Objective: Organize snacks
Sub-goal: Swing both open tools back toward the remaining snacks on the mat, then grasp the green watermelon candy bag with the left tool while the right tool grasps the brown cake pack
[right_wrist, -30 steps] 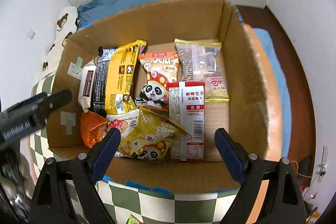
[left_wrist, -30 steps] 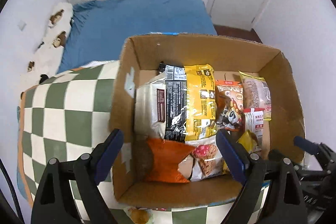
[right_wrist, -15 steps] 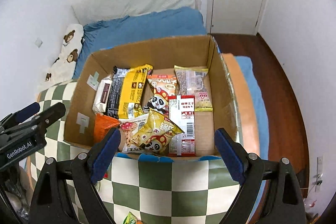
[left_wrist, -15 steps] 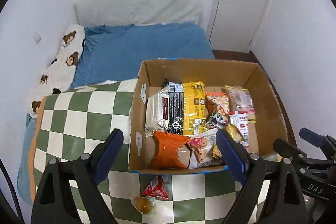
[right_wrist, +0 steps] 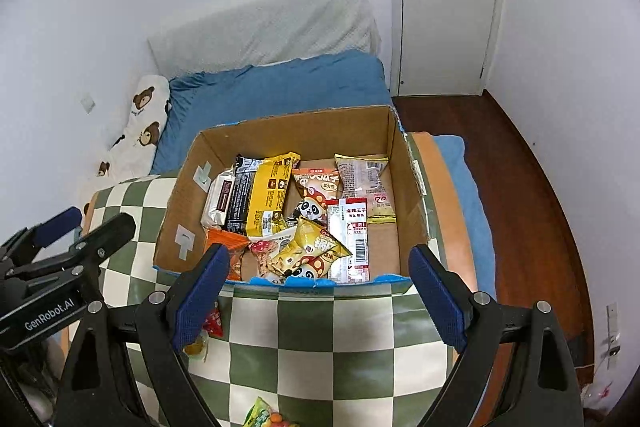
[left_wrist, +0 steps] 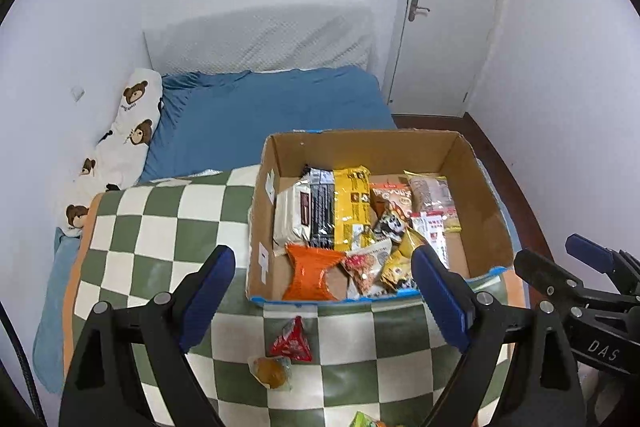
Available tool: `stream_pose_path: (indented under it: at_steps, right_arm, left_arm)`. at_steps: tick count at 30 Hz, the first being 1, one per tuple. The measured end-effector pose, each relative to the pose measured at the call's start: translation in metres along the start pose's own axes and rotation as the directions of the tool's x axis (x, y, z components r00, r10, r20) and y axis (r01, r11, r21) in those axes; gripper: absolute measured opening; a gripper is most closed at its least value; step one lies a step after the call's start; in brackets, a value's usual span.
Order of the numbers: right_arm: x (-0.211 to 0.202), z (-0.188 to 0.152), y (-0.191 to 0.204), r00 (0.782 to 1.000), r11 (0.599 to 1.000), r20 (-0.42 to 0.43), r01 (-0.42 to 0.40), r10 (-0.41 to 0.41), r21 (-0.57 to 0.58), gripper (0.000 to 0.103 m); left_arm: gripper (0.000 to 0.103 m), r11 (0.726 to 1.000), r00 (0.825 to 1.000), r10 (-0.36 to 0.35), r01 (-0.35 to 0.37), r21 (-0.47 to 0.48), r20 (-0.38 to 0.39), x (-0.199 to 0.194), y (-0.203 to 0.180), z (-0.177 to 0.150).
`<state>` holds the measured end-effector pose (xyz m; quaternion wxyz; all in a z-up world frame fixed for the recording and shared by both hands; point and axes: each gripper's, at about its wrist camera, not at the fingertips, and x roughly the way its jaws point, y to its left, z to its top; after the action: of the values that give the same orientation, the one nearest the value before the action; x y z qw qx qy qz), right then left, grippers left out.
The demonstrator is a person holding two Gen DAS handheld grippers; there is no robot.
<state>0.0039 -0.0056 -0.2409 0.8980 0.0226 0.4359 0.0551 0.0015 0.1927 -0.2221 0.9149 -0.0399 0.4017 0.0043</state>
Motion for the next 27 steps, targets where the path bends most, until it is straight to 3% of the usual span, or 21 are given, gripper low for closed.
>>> stream_pose_path:
  at_steps: [4,8,11,13,14,15,18,19,22,24,25,27]
  right_arm:
    - [-0.008,-0.011,-0.008,0.999,0.998,-0.025,-0.04,0.041,0.043,0.093]
    - [-0.009,-0.045,-0.021,0.991,0.992,-0.097,-0.079,0.088,0.096,0.093]
    - [-0.001,-0.09,-0.036,0.975,0.984,-0.193,-0.084,0.114,0.154,0.093]
    - [0.008,-0.118,-0.047,0.959,0.976,-0.25,-0.08,0.13,0.203,0.093]
    - [0.012,-0.134,-0.055,0.95,0.968,-0.279,-0.074,0.142,0.241,0.093]
    - [0.018,-0.153,-0.064,0.937,0.957,-0.312,-0.065,0.156,0.282,0.093]
    - [0.036,-0.205,-0.091,0.898,0.913,-0.392,-0.027,0.201,0.408,0.093]
    - [0.04,-0.221,-0.099,0.884,0.893,-0.41,-0.017,0.223,0.45,0.093]
    - [0.054,-0.27,-0.122,0.846,0.812,-0.444,0.023,0.295,0.583,0.093]
    - [0.061,-0.29,-0.132,0.835,0.756,-0.435,0.035,0.338,0.654,0.093]
    - [0.064,-0.295,-0.134,0.832,0.741,-0.435,0.043,0.346,0.671,0.093]
    - [0.072,-0.309,-0.141,0.823,0.682,-0.42,0.054,0.382,0.729,0.093]
  left_arm:
    - [0.09,1.0,0.999,-0.009,0.01,0.019,-0.033,-0.004,-0.006,-0.016]
    - [0.09,0.998,0.993,-0.015,0.021,0.051,-0.114,0.002,-0.013,-0.055]
    - [0.09,0.996,0.972,-0.023,0.043,0.08,-0.233,0.022,-0.02,-0.096]
    - [0.09,0.995,0.939,-0.036,0.064,0.073,-0.341,0.041,-0.022,-0.126]
    - [0.09,0.995,0.911,-0.064,0.09,0.045,-0.408,0.054,-0.022,-0.141]
    - [0.09,0.993,0.868,-0.105,0.117,-0.007,-0.485,0.068,-0.02,-0.157]
    - [0.09,0.963,0.723,-0.264,0.167,-0.21,-0.638,0.105,-0.012,-0.2]
    - [0.09,0.939,0.664,-0.334,0.171,-0.298,-0.669,0.118,-0.009,-0.213]
    - [0.09,0.88,0.559,-0.445,0.128,-0.458,-0.7,0.143,-0.005,-0.239]
    - [0.09,0.851,0.528,-0.484,0.096,-0.517,-0.698,0.155,-0.007,-0.248]
    - [0.09,0.832,0.499,-0.505,0.062,-0.552,-0.704,0.161,-0.008,-0.251]
    - [0.09,0.782,0.472,-0.554,0.011,-0.623,-0.686,0.175,-0.009,-0.258]
